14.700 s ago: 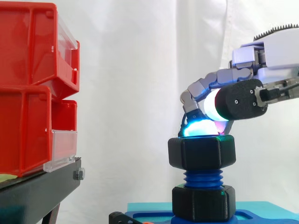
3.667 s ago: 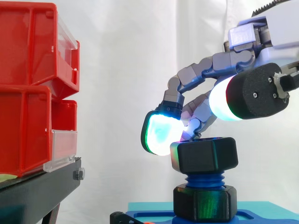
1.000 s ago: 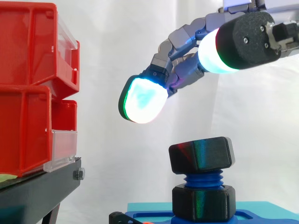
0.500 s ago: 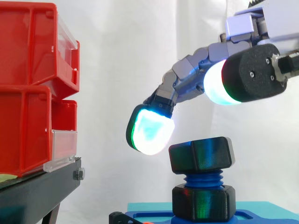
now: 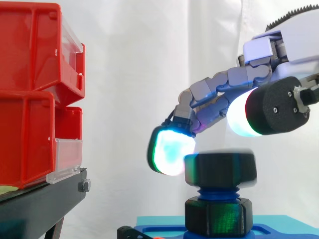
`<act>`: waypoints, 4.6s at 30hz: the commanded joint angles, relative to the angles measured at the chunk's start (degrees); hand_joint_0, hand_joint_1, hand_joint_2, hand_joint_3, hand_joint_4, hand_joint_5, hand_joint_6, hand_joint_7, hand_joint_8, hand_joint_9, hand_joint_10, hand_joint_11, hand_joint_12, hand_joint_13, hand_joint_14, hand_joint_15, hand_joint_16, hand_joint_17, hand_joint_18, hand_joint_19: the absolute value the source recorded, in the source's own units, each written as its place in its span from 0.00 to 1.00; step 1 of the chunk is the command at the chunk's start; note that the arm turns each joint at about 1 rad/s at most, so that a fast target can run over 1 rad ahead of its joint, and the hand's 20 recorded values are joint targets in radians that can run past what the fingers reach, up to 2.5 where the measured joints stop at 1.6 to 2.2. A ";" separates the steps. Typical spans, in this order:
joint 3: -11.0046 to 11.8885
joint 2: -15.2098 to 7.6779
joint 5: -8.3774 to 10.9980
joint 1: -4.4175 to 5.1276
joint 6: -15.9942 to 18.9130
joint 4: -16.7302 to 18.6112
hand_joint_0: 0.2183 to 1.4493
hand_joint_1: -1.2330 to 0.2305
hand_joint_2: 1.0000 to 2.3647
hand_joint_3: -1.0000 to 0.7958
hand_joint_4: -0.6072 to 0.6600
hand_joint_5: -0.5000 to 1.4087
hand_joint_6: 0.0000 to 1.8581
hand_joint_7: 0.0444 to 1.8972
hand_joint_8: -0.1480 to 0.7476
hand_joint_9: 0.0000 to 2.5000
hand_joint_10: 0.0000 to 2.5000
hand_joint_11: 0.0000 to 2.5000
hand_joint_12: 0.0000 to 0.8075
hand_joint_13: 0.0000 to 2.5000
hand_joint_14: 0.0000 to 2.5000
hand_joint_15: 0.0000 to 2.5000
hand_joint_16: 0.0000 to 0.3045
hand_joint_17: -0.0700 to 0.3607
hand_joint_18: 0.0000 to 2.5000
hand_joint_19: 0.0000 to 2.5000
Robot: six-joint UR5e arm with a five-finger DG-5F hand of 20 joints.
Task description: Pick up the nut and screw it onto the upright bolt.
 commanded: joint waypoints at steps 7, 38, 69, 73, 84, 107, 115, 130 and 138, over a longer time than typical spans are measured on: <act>-0.08 0.02 -1.93 -1.92 -1.31 -0.71 0.20 0.68 0.00 0.28 0.65 0.24 0.27 0.70 0.43 0.20 0.00 0.00 0.38 0.16 0.00 0.00 0.10 0.33 0.00 0.00; 4.41 -0.24 -4.48 -3.32 -6.14 0.53 0.19 0.69 0.00 0.28 0.59 0.17 0.27 0.34 0.41 0.21 0.00 0.00 0.38 0.17 0.00 0.00 0.11 0.34 0.02 0.00; 3.97 -3.23 -1.49 1.07 -0.78 0.79 0.20 0.70 0.00 0.28 0.70 0.21 0.27 0.50 0.43 0.22 0.00 0.00 0.38 0.18 0.00 0.00 0.10 0.33 0.02 0.00; 3.97 -3.23 -1.66 0.72 -0.78 -0.35 0.20 0.69 0.00 0.28 0.71 0.21 0.27 0.53 0.43 0.22 0.00 0.00 0.37 0.19 0.00 0.00 0.09 0.30 0.02 0.00; 3.97 -3.23 -2.54 -0.86 -0.78 -2.64 0.21 0.69 0.00 0.28 0.69 0.22 0.27 0.63 0.45 0.24 0.00 0.00 0.34 0.21 0.00 0.00 0.07 0.28 0.02 0.00; 4.41 -3.14 -4.65 -3.32 -1.22 -2.90 0.22 0.67 0.00 0.28 0.59 0.24 0.39 0.57 0.50 0.40 0.00 0.00 0.25 0.34 0.00 0.00 0.03 0.21 0.19 0.00; 6.51 -3.14 -5.00 -3.68 -1.92 -4.31 0.22 0.69 0.00 0.28 0.75 0.24 0.27 0.63 0.48 0.38 0.00 0.00 0.28 0.32 0.00 0.00 0.05 0.25 0.16 0.00; 8.27 -3.23 -5.18 -3.32 -2.89 -4.57 0.21 0.70 0.00 0.28 0.68 0.21 0.27 0.38 0.43 0.33 0.00 0.00 0.29 0.28 0.00 0.00 0.07 0.28 0.13 0.00; 8.10 -3.23 -4.74 -2.18 -2.71 -4.13 0.21 0.70 0.00 0.28 0.72 0.22 0.27 0.45 0.43 0.32 0.00 0.00 0.30 0.27 0.00 0.00 0.08 0.28 0.12 0.00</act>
